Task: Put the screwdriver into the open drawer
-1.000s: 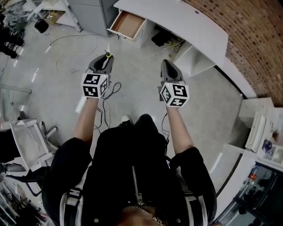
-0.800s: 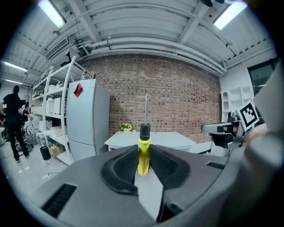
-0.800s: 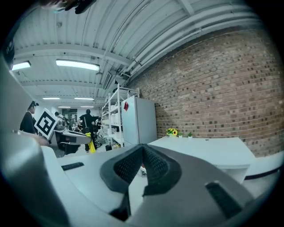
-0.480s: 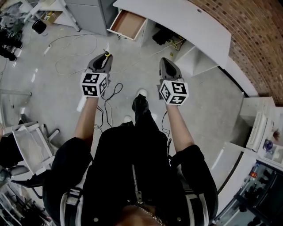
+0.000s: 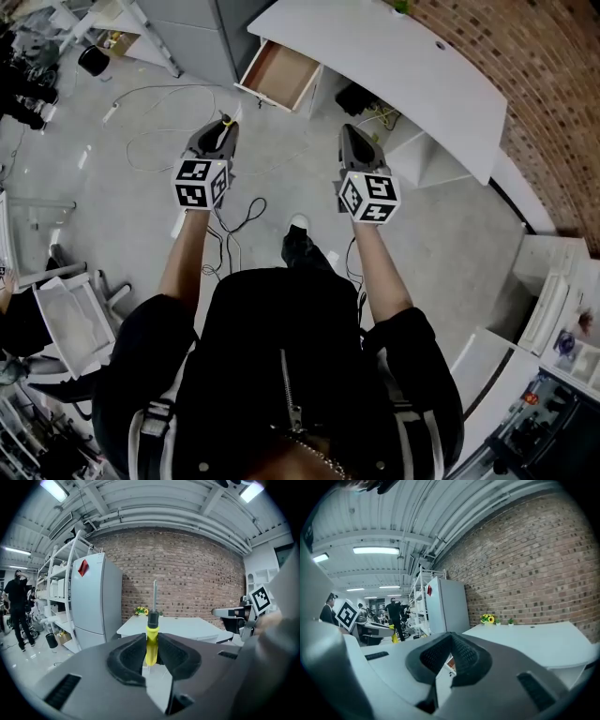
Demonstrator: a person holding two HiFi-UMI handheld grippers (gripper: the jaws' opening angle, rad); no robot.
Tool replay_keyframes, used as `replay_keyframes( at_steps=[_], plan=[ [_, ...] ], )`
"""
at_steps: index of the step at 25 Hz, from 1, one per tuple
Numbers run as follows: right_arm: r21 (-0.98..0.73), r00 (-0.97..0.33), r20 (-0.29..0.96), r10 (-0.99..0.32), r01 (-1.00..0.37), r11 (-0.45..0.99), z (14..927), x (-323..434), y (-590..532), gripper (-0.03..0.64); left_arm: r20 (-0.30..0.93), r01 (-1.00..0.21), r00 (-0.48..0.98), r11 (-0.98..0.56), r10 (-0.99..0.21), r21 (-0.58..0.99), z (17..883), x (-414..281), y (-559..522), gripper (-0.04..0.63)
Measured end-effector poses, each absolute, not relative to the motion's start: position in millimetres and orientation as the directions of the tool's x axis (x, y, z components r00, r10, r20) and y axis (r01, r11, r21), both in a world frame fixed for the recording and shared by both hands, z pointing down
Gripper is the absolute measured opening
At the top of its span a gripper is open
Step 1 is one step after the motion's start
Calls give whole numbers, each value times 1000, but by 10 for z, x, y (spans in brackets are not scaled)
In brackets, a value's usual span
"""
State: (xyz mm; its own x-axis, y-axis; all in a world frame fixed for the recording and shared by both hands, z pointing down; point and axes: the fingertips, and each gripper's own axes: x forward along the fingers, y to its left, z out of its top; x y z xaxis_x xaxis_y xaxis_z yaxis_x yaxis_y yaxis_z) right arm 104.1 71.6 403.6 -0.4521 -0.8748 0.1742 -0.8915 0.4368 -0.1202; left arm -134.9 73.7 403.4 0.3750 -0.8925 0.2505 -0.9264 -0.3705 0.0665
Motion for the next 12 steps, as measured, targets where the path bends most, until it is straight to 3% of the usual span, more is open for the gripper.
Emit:
replay_keyframes(
  at_steps=[12],
  plan=[
    [-142,-510,194,-838,-860,491,4080,1129,-552,6,279,-950,312,-307,-908,62,4095,-1267,-311,94]
  ],
)
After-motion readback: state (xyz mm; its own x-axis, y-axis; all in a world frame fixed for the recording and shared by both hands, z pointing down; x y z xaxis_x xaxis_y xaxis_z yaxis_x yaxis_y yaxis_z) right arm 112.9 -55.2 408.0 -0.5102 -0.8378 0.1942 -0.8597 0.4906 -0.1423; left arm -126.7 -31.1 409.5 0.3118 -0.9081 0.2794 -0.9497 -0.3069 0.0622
